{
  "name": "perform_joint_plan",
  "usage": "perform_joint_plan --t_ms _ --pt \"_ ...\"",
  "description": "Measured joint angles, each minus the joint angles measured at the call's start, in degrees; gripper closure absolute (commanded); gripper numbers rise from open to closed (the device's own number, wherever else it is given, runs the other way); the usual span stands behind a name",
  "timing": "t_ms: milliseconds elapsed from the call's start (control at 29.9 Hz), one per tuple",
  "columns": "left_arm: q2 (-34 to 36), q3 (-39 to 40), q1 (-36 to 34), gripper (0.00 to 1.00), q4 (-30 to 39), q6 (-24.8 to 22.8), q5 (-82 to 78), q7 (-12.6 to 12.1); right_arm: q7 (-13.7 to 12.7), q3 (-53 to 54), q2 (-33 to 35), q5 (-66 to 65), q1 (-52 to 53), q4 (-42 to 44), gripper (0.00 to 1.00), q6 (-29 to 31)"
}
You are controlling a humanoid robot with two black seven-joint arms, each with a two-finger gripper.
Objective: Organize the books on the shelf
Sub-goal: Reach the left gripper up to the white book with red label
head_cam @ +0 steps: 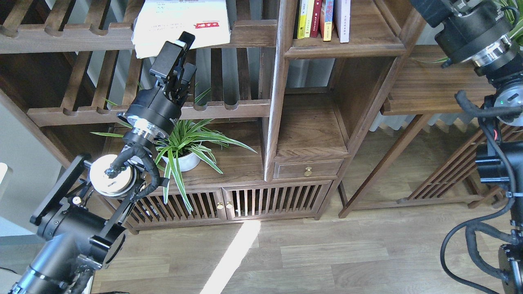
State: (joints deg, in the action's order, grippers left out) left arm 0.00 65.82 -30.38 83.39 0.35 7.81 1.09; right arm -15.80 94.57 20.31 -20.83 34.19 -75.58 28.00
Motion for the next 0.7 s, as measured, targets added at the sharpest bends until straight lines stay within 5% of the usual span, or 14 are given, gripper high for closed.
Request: perform_joint_plan --t_ms 201,702 --pt "0.0 0.73 -1.06 0.02 -0.19 4.56 0.21 0.32 -0.1 0.0 0.0 0.0 0.0 0.0 0.02 0.0" --pt "0.0 1.22 -6.02 0.03 -5.22 4.95 3.02 1.93 -0.11 -0.03 0.08 0.0 0.08 0.0 0.03 0.0"
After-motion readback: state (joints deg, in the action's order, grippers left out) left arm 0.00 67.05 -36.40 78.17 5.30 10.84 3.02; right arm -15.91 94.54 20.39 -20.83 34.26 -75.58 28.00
